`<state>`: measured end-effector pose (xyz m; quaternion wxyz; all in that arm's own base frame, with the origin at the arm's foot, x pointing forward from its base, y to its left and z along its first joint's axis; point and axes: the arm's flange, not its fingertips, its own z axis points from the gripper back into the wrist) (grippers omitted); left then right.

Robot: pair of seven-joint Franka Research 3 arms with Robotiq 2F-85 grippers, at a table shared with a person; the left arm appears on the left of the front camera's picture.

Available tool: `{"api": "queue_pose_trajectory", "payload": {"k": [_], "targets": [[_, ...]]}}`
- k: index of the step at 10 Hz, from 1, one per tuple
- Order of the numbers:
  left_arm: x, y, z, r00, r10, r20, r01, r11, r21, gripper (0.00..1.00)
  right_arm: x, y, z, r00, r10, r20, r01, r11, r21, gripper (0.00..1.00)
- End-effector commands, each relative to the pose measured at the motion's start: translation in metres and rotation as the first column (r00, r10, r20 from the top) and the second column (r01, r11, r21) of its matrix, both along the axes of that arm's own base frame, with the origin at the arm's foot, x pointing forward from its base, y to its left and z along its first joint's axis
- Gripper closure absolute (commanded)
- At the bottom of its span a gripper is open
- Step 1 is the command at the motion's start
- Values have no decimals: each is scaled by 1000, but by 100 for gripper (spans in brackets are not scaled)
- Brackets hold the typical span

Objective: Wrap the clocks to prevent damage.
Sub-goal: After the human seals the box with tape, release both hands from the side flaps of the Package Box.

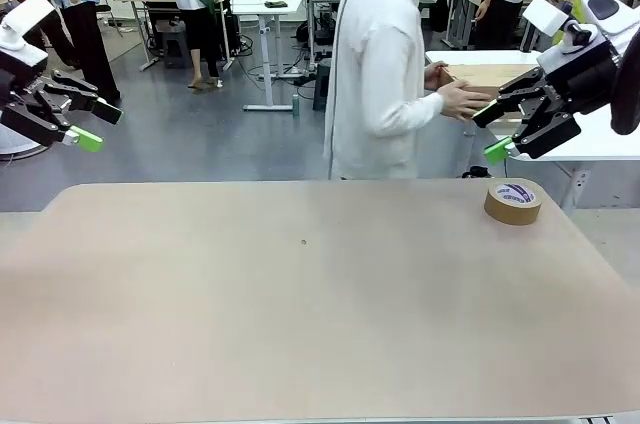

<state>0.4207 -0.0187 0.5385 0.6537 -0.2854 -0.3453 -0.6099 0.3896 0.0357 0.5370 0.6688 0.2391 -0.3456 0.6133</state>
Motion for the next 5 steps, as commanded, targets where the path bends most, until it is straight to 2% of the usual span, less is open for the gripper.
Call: {"api": "queue_pose_trajectory", "payload": {"k": [1,2,3,5], "targets": [[-9,24,-10,999,32,-14,-33,992,-118,0,0,-27,-6,994,106,30,-110,965,239,0],[-21,50,-19,997,74,-7,-74,976,-206,0,-4,-46,-8,987,139,76,-157,913,377,0],[-27,72,-20,995,97,0,-93,956,-278,0,-5,-60,-11,983,138,118,-177,869,461,0],[-39,110,-24,993,120,14,-100,880,-465,0,-2,-89,-28,989,94,111,-141,807,574,0]]}}
